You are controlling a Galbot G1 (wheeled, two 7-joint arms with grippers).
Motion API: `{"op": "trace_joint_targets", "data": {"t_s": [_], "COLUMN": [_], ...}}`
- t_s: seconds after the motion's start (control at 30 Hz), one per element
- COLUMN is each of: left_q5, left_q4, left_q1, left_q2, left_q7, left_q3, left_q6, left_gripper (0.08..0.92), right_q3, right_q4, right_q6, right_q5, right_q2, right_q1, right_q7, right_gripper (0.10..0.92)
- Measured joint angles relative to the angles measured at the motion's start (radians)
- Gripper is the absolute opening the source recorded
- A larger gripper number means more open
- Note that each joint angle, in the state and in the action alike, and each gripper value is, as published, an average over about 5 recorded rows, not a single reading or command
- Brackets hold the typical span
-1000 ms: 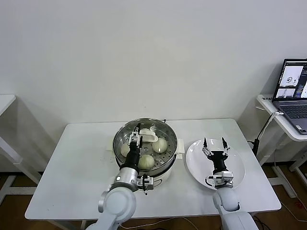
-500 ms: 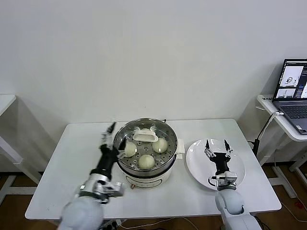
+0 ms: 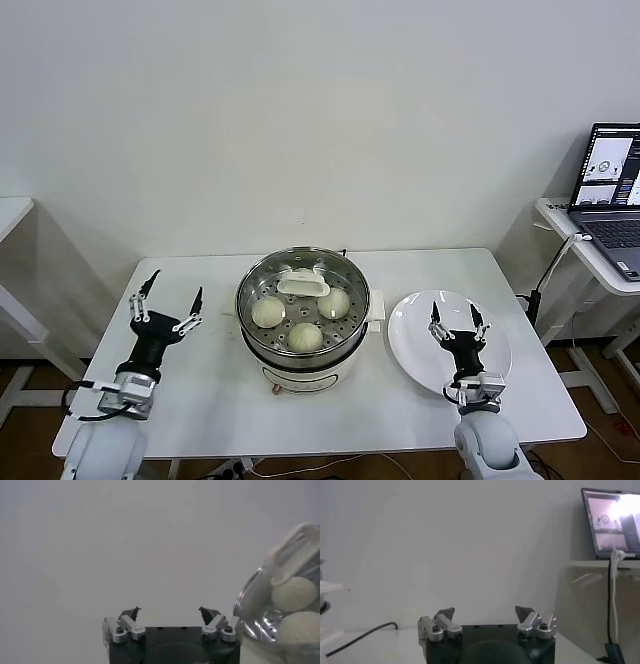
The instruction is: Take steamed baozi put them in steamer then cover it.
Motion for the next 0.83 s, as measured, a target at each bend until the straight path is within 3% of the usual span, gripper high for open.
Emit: {"op": "trace_joint_targets", "data": {"t_s": [0.33,0.83], "left_q5": [-0.165,-0.232], "left_q4": [0.090,0.143], "left_q1": [0.027,0.039], "left_q2": [-0.021,-0.025], "left_q7": [0.013,0.020], "left_q3": [-0.060,-0.086], "left_q6": [-0.123,-0.184], "left_gripper": [0.823,0.823], "right_q3": [0.014,0.013], "right_q4": [0.039,0.060], "right_q6": [-0.014,-0.025], "right_q5": [0.011,0.012], "right_q2": [0.001,0.003], "right_q1": [-0.044,-0.064], "right_q7": [-0.007,-0.005], "right_gripper": [0.823,0.823]}}
